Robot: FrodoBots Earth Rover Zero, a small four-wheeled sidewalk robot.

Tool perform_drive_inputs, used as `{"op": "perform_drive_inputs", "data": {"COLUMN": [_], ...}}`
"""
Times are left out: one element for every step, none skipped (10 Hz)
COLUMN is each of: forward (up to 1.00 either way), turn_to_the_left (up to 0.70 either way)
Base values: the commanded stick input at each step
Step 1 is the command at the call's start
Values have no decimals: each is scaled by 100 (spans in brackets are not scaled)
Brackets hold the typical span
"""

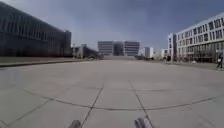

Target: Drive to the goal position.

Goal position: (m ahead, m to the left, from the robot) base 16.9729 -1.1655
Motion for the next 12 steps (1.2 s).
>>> {"op": "perform_drive_inputs", "data": {"forward": [100, 100, 100, 100, 100, 100, 100, 100, 100, 100, 100, 100], "turn_to_the_left": [-17, -5, 0, 0, -18, -29, -16, 0, 0, 0, 0, 0]}}
